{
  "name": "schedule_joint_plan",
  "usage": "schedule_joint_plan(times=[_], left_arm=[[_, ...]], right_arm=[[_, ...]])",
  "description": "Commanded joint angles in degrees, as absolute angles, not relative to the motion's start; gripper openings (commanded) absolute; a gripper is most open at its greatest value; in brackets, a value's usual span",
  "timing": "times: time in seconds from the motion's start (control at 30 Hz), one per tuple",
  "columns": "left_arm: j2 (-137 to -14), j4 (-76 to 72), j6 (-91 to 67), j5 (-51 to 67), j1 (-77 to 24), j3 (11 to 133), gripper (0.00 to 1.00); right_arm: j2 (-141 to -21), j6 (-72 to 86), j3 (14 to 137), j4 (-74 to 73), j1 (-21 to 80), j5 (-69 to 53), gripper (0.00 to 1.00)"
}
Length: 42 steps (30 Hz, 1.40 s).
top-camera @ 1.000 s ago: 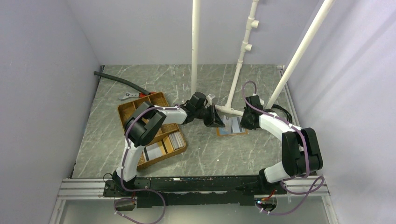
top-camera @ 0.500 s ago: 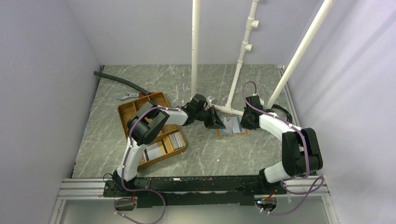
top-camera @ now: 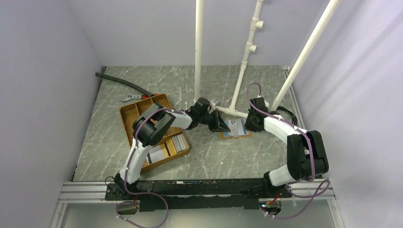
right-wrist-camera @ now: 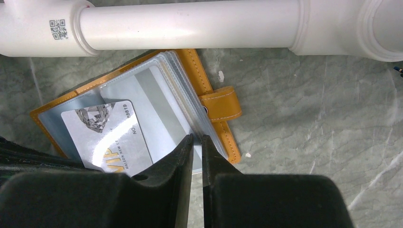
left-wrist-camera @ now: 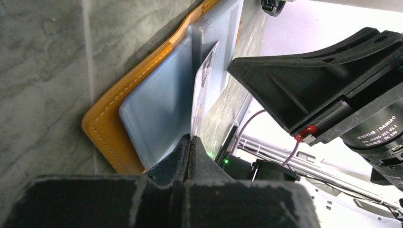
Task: Put the credit cards into the card holder
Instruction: Insert the credit card into the card holder.
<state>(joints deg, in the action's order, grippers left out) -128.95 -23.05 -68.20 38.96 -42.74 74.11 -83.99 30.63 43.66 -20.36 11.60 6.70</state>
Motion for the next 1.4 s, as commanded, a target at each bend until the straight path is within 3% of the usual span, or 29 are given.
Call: schedule_joint_plan(times=[0.0, 0.5, 1.07, 1.37], left_arm=[[-128.92, -25.12, -69.46, 37.19, -42.99, 73.12, 0.00], [-124.95, -25.55, -71.14, 38.58, -42.90, 66.94, 0.00], [-127.54, -14.04, -68.61, 37.58, -42.98, 75.63, 0.00], [-130.75, -15.97, -68.99, 37.80, -43.01, 78.12, 0.00]], right_arm=[[-86.31, 30.70, 41.27, -20.63, 11.51, 5.71, 0.13], [-86.75, 30.32, 41.51, -20.41, 11.50, 5.55, 0.12], [-86.57, 30.47, 41.25, -20.30, 11.46, 5.53, 0.12], [-86.61, 30.50, 41.16, -20.22, 11.44, 5.45, 0.12]])
